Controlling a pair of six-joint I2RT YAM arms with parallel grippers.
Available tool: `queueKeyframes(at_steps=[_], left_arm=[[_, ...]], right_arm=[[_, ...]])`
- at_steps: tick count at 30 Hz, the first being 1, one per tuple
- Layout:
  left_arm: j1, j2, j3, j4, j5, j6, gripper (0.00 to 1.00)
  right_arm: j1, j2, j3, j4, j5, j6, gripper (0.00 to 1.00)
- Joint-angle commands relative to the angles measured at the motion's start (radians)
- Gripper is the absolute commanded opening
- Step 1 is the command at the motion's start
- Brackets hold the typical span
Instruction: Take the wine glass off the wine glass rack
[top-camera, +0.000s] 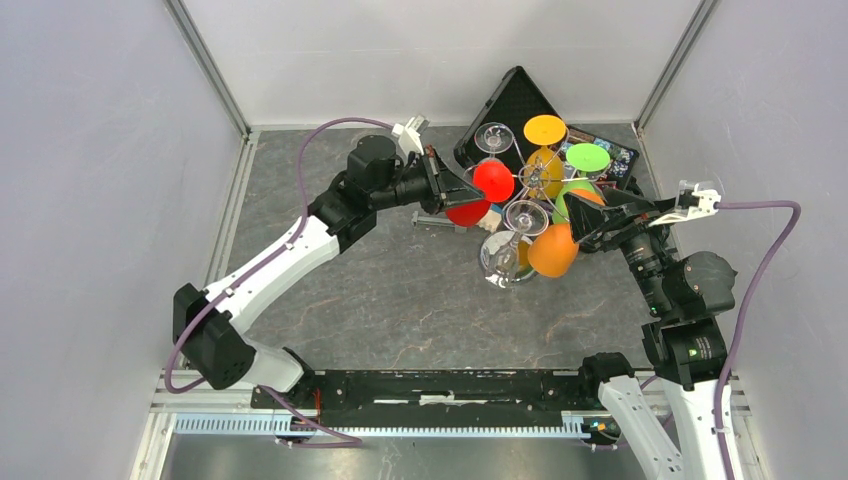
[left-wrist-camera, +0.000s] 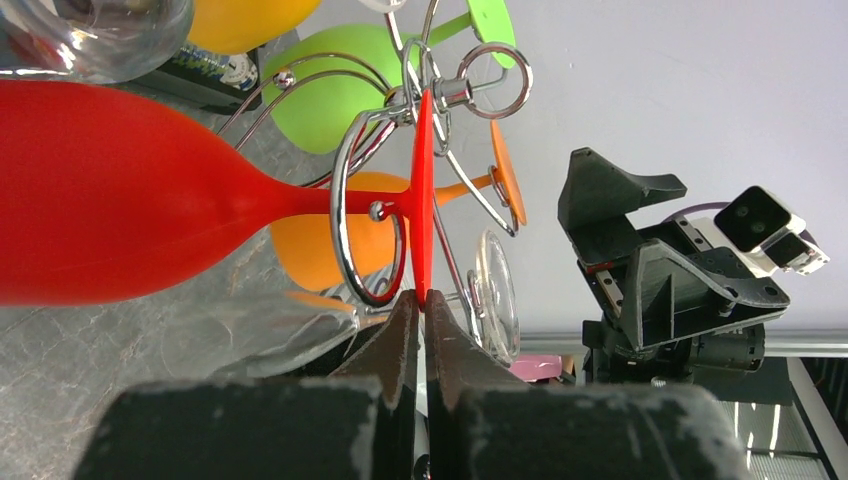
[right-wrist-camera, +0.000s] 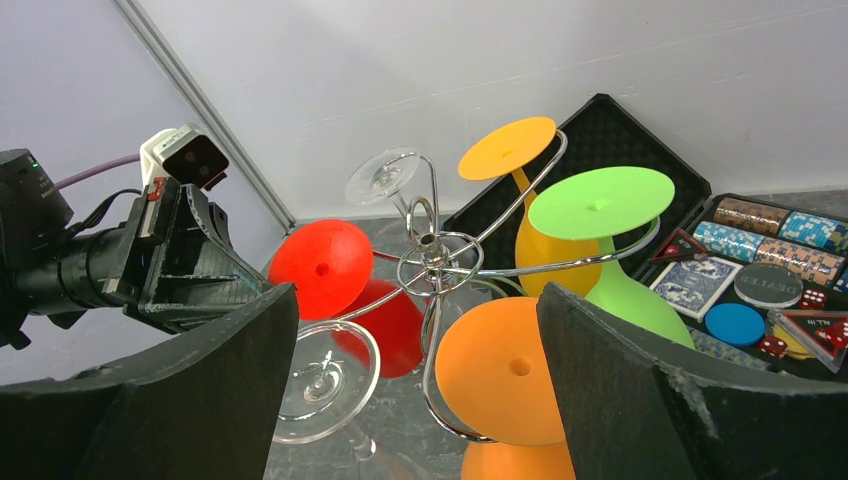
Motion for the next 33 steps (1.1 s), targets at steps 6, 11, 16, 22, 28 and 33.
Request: queueKeyframes(at_steps=[6,11,16,22,28,33], left_arm=[[-0.002,-0.077,-0.025,0.046,0.032,-0.015,0.02],[-0.002,-0.114,-0.05,0.022,0.013,-0.001,0.02],[-0.002,-0.154,-0.106,0.017,0.011,-0.011,0.02],[-0.002,-0.209,-0.137,0.002,-0.009,-0.006,0.02],[-0.002,-0.262,-0.159,-0.043,-0.04,0.016,0.02],[-0.002,-0.308,-0.189,-0.068,-0.058,0.023,0.02]], right_arm=[[0.004,0.001,-0.005,0.026,0.001,-0.002,0.94],[0.003,-0.001,-0.001,0.029,-0.027,-0.013,0.95],[0.003,-0.007,-0.005,0.043,-0.094,-0.036,0.98],[0.003,-0.015,-0.014,0.055,-0.125,-0.036,0.98],[0.003,-0.015,-0.016,0.066,-0.201,-0.05,0.98],[0.003,-0.021,-0.054,0.15,-0.363,-0.048,0.98]])
